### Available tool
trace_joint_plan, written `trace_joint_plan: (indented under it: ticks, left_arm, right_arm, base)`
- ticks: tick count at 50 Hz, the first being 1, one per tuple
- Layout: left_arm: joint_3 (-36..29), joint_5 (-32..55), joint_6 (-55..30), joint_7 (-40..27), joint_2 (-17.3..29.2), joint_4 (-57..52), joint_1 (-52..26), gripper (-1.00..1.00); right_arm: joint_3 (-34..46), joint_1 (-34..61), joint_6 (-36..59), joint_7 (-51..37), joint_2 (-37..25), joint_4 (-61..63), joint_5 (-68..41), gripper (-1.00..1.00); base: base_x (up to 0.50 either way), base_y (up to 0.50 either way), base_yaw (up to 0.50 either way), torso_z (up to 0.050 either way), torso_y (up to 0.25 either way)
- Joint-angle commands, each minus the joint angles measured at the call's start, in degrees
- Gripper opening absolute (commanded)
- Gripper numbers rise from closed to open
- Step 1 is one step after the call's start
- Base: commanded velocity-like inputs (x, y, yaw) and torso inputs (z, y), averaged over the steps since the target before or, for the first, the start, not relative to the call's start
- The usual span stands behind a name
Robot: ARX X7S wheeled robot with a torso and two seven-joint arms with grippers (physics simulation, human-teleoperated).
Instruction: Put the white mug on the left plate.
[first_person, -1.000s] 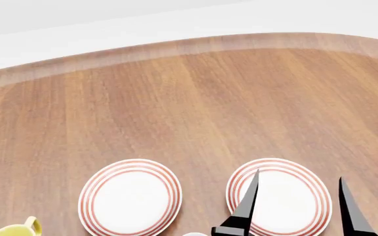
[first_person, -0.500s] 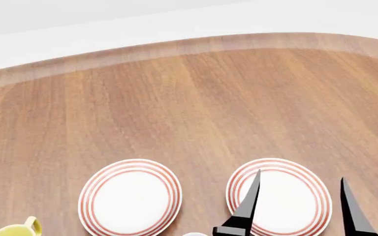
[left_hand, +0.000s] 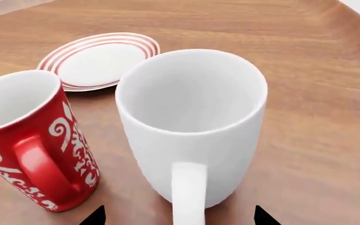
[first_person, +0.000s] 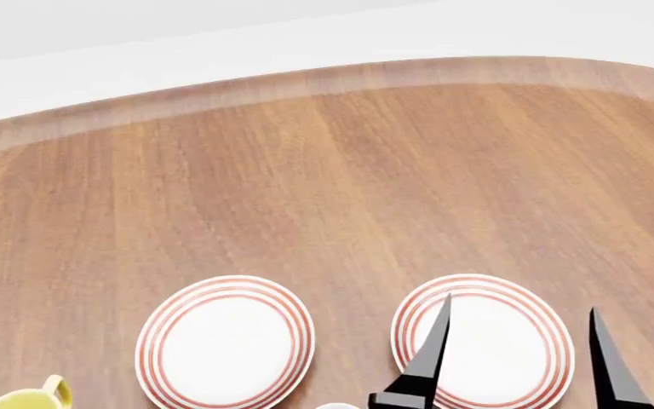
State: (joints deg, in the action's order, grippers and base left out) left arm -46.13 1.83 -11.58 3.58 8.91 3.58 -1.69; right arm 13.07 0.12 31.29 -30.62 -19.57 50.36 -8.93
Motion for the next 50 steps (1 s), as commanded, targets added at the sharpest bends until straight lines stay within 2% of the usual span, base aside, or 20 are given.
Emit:
trace_joint_plan:
  ticks: [1,5,6,29,50]
  left_arm:
    - [-0.77,-0.12,0.07,-0.34,-0.72,1.14,-0.76,1.0]
    - [-1.15,-0.27,1.24,-0.45,-0.98,2.76,-0.97,1.0]
    - [-1.17,-0.21,1.25,-0.46,-0.98,2.77,-0.98,-1.0]
    - [-1.98,-0.01,0.67,-0.94,0.3,0.2,-0.96,-1.0]
    - [-3.62,-2.58,-8.86,-2.16,3.6,-21.53,-0.34,-1.0]
  right_arm:
    - [0.02,0.03,-0.07,-0.27,-0.22,0.01,-0.16,1.0]
    - [0.01,0.1,0.06,-0.34,-0.29,0.06,-0.3,1.0]
    - [0.02,0.08,-0.01,-0.36,-0.31,0.0,-0.29,1.0]
    - [0.42,0.3,-0.13,-0.75,-0.62,-0.13,-0.59,1.0]
    - [0.6,0.53,0.53,-1.31,-0.92,0.67,-0.97,1.0]
  base:
    - [0.0,0.0,0.0,0.0,0.0]
    - [0.0,0.0,0.0,0.0,0.0]
    - [0.0,0.0,0.0,0.0,0.0]
    - [0.0,0.0,0.0,0.0,0.0]
    - [0.0,0.0,0.0,0.0,0.0]
